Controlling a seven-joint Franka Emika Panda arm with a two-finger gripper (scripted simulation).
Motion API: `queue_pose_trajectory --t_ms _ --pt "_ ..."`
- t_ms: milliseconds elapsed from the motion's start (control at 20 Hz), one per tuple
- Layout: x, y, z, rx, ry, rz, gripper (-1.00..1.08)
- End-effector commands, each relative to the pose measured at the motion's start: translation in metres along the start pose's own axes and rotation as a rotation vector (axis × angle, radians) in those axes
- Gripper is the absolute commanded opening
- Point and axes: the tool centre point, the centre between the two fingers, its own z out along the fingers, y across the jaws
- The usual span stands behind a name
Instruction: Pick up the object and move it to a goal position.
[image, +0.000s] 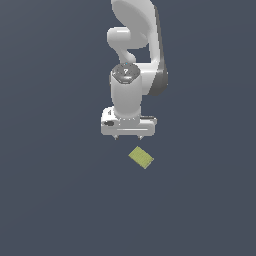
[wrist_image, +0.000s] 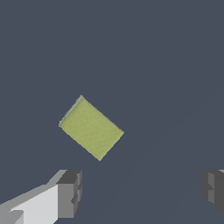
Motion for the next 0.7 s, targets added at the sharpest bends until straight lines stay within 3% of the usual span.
queue_pose_trajectory --t_ms 0,650 --pt "0.0 0.0 0.0 0.0 0.0 0.0 1.0" --pt "-0.001 -0.024 0.003 0.026 -0.012 -0.047 1.0"
